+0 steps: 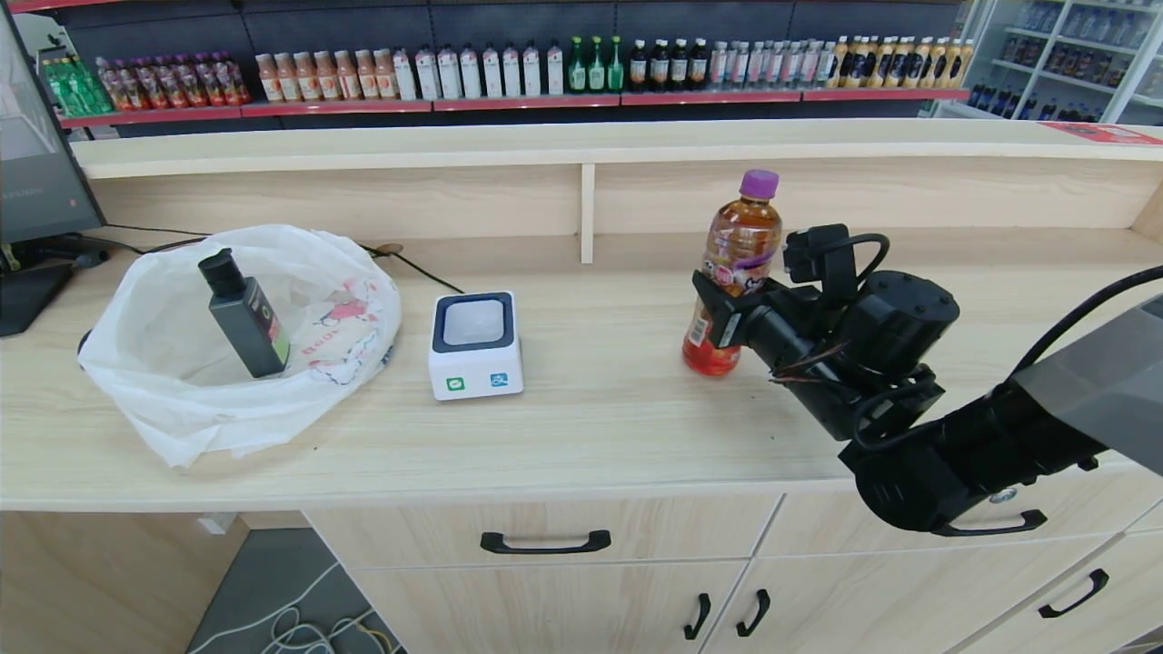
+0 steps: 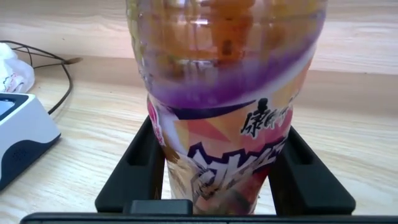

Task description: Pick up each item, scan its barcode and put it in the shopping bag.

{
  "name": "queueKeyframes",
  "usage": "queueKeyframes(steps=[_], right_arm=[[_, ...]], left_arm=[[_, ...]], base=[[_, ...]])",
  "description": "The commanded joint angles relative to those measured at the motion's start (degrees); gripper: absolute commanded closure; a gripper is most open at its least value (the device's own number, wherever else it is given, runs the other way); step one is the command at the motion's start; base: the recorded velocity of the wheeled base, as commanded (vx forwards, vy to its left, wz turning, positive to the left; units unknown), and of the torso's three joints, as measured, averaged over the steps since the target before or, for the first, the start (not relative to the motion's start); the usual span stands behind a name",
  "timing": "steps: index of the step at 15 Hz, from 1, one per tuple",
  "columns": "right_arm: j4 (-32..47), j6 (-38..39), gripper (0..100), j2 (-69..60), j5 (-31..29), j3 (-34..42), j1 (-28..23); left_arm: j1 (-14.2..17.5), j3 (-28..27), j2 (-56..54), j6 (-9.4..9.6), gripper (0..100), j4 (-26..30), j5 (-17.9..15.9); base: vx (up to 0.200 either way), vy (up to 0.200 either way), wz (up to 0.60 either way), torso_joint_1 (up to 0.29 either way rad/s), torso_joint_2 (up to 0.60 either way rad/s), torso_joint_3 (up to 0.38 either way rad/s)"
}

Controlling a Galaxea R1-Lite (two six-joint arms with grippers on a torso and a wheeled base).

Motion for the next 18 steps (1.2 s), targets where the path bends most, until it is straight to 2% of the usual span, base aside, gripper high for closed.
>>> queueKeyframes(steps=[1,7,13,18], right_arm=[[-0.1,0.0,100,-1.9,0.0,1.6,0.1],[0.1,-0.5,100,-8.0,-0.1,4.2,2.1],[0.3,-2.9,100,-21.0,-0.2,17.0,3.5],[0.4,-3.1,100,-29.5,0.3,23.0,5.7]], left_arm=[[0.0,0.0,0.0,-0.01,0,0.0,0.0],[0.0,0.0,0.0,-0.01,0,0.0,0.0],[0.0,0.0,0.0,-0.01,0,0.0,0.0],[0.0,0.0,0.0,-0.01,0,0.0,0.0]], base=[[0.0,0.0,0.0,0.0,0.0,0.0],[0.0,0.0,0.0,0.0,0.0,0.0],[0.0,0.0,0.0,0.0,0.0,0.0],[0.0,0.0,0.0,0.0,0.0,0.0]])
